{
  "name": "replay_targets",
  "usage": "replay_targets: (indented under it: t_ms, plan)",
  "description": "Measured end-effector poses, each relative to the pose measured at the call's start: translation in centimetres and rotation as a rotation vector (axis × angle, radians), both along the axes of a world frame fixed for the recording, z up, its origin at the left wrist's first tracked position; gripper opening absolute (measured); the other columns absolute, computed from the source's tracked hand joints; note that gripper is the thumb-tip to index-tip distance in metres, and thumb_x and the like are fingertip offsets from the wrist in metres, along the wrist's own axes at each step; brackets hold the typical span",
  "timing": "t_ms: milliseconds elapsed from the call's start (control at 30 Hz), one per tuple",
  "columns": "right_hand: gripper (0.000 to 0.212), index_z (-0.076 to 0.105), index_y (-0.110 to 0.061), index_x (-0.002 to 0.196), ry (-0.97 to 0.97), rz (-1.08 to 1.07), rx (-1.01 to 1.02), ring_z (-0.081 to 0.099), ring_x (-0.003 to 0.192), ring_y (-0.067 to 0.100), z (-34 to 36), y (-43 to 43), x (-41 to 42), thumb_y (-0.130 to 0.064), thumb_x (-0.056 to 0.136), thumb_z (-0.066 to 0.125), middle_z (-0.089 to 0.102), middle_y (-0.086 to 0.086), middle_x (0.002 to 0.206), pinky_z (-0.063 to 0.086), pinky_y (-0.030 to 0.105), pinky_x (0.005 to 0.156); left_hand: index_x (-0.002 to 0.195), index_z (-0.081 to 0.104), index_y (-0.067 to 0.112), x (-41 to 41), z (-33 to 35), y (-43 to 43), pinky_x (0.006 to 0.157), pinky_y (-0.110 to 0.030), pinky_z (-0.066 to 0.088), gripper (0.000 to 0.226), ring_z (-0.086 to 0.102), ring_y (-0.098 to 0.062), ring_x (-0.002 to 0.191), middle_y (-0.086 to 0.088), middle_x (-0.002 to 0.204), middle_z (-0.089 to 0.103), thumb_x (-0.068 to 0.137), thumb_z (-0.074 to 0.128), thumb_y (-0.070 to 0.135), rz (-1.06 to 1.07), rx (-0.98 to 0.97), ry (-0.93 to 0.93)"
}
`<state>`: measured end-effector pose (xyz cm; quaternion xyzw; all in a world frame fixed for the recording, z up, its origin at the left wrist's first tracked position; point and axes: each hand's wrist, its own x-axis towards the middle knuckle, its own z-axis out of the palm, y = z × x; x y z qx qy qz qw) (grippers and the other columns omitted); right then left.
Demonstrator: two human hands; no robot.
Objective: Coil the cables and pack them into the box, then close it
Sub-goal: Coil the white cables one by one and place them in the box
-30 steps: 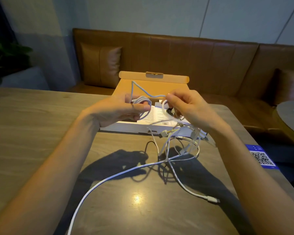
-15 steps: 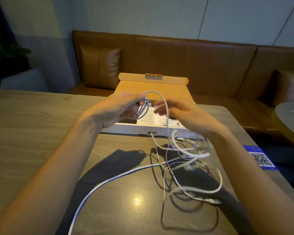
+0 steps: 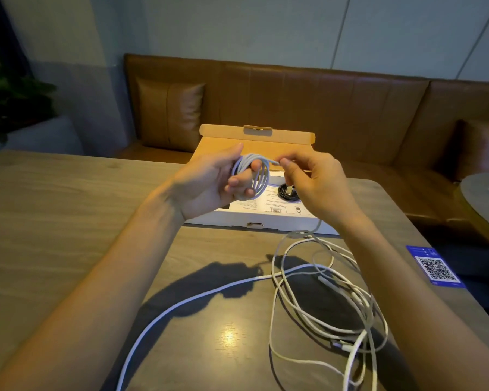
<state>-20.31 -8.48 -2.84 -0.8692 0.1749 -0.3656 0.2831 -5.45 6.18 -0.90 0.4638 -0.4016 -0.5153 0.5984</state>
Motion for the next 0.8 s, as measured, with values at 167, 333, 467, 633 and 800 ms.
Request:
replay_targets:
  t_ms: [167, 333, 467, 633, 800]
  plan:
    - [0.019, 0.069, -0.017, 0.104, 0.074, -0.129, -0.075, 0.060, 0.075, 0.010, -0.5, 0.0, 0.4, -0.027, 0.103, 0.053, 0.068, -0.004, 0.086, 0.040, 0.018, 0.058, 0.100, 0.054, 0.009, 0.4, -0.2, -0.3, 0.075, -0.028, 0.042, 0.038, 0.020, -0.018, 0.065, -0.002, 0.064, 0.033, 0.110, 0.026, 0.032, 0.145, 0.081, -0.145]
    - [0.019, 0.069, -0.015, 0.106, -0.097, -0.225, -0.073, 0.059, 0.075, 0.004, -0.8, 0.3, 0.9, -0.025, 0.103, 0.053, 0.068, -0.005, 0.091, 0.040, 0.011, 0.059, 0.096, 0.061, 0.013, -0.1, -0.2, -0.8, 0.072, -0.022, 0.045, 0.044, 0.043, -0.009, 0.063, 0.003, 0.065, 0.046, 0.109, 0.027, 0.040, 0.254, 0.188, -0.679]
    - [0.021, 0.069, -0.011, 0.106, -0.206, -0.246, -0.098, 0.054, 0.063, -0.004, -0.5, 0.1, 0.5, -0.024, 0.104, 0.053, 0.058, -0.016, 0.077, 0.035, 0.006, 0.051, 0.097, 0.064, 0.016, 0.1, -0.2, -1.0, 0.075, -0.024, 0.046, 0.046, 0.048, -0.007, 0.067, 0.003, 0.070, 0.052, 0.107, 0.029, 0.045, 0.304, 0.187, -0.831]
    - [0.019, 0.067, -0.021, 0.094, -0.084, -0.120, -0.029, 0.057, 0.061, 0.007, -0.9, 0.8, 0.7, -0.027, 0.104, 0.053, 0.061, -0.010, 0.069, 0.037, 0.015, 0.049, 0.094, 0.058, 0.008, 0.1, 0.2, -0.4, 0.072, -0.023, 0.049, 0.040, 0.041, -0.011, 0.059, 0.001, 0.061, 0.038, 0.108, 0.033, 0.037, 0.135, -0.113, -0.251]
    - [0.023, 0.067, -0.018, 0.105, 0.198, 0.038, -0.024, 0.059, 0.069, 0.011, -1.2, 2.3, 1.1, -0.022, 0.106, 0.045, 0.066, -0.003, 0.077, 0.050, 0.030, 0.067, 0.108, 0.055, 0.004, -0.7, -1.4, -2.1, 0.088, -0.030, 0.055, 0.038, 0.045, -0.010, 0.058, -0.001, 0.065, 0.045, 0.108, 0.032, 0.035, 0.165, -0.293, 0.269]
